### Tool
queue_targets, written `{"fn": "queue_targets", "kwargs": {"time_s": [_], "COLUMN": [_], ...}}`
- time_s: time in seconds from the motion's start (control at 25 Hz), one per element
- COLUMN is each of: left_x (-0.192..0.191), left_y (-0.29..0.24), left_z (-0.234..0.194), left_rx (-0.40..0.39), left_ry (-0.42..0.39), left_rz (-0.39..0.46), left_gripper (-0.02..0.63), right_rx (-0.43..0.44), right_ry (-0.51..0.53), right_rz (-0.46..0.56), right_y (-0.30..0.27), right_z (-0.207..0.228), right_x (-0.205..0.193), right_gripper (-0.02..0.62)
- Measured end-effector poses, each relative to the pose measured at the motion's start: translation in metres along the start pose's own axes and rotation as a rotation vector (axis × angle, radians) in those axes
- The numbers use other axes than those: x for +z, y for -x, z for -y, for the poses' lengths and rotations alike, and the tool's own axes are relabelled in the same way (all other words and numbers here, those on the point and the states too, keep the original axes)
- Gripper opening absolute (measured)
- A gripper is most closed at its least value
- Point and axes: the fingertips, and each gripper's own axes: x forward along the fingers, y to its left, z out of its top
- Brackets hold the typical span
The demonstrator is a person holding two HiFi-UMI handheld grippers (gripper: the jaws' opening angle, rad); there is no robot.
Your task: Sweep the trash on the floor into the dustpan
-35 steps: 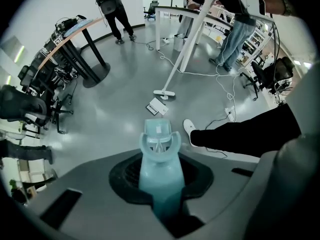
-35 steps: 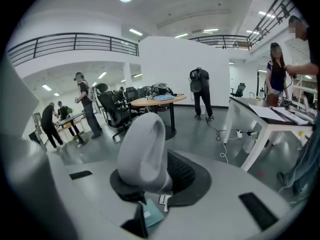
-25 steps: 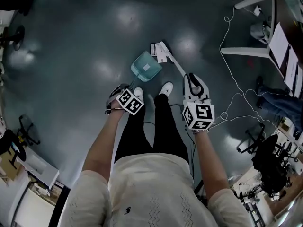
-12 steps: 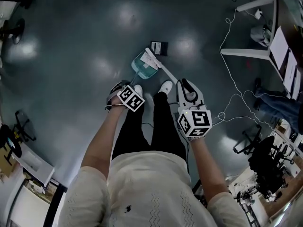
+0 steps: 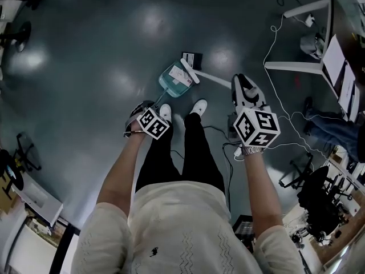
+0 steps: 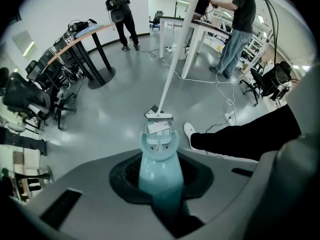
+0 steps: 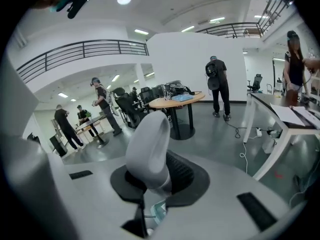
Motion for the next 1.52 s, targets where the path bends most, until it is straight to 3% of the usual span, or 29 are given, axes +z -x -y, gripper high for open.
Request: {"fn": "queue_targets", "kwargs": {"time_s": [0.2,0.6,1.0,1.12,1.32,1.52], "left_x": [-0.016,-0.052,-0.044,-0.044,-0.038,-0.034], "left_y": [0.005,0.016,0.001,-0.002,-0.006,-0.007], "left_z": [0.004,-0.017,-0.021,-0.021,-0.021,-0.032], "left_rx": [0.009,0.018,0.027,0.016,0.035,0.049], "left_ry": [0.021,0.023,0.015,0.049,0.028,0.048], "left_rz": [0.016,0.002,-0.040,-0.038,-0.073,-0.097], "left_gripper": [0.091,0.091,0.091,0.091,0.091,0.091], "right_rx": [0.011,-0.078,-0.164,-0.165,-0.119,-0.042], "right_ry": [0.065,0.075,0.148,0.155,0.151,0.147], "right_rz": [0.027,0.093,0.174,0.169,0.030,0.007], "right_y": [0.008,-0.010,-0.042,-0.051,-0.068,-0.062], "right_z": [-0.005,0.060,0.112,0.111,0.097,0.062], "right_x": [0.028,0.087,0.135,0.120,0.035,-0.008], "right_gripper": [0.063,0.063,0.063,0.063,0.063,0.063]}}
